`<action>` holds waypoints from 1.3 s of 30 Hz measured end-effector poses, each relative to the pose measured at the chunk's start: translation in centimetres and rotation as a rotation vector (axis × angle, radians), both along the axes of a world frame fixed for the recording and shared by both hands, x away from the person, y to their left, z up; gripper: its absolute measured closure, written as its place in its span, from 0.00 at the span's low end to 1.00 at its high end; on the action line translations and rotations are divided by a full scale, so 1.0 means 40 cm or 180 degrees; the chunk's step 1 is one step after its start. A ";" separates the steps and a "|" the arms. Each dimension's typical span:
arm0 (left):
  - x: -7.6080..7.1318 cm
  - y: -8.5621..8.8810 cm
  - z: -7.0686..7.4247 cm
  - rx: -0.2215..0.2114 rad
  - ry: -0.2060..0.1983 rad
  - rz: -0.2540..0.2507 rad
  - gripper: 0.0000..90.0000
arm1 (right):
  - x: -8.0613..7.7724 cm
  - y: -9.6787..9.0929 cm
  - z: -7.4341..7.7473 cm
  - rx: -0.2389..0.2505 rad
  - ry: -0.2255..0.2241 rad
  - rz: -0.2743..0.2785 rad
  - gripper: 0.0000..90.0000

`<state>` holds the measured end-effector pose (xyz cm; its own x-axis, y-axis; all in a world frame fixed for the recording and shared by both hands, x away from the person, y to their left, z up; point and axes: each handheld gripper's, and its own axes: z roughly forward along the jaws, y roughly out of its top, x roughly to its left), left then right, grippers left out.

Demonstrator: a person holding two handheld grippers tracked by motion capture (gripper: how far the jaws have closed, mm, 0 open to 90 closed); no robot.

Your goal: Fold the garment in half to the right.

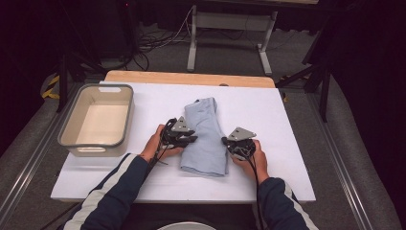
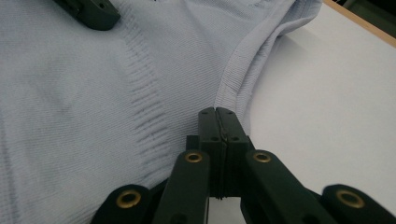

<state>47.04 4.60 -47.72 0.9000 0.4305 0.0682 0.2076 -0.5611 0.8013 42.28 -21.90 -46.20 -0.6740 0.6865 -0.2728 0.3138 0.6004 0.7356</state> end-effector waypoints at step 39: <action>-0.135 0.119 0.113 -0.0340 -0.0802 0.0136 0.21 | -0.073 0.007 0.125 0.0527 -0.0491 0.0401 0.50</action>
<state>41.65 9.38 -43.20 0.8412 0.4846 0.2399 0.0159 -0.4656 0.8849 39.37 -21.63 -41.20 -0.7161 0.6437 -0.2699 0.1206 0.4949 0.8605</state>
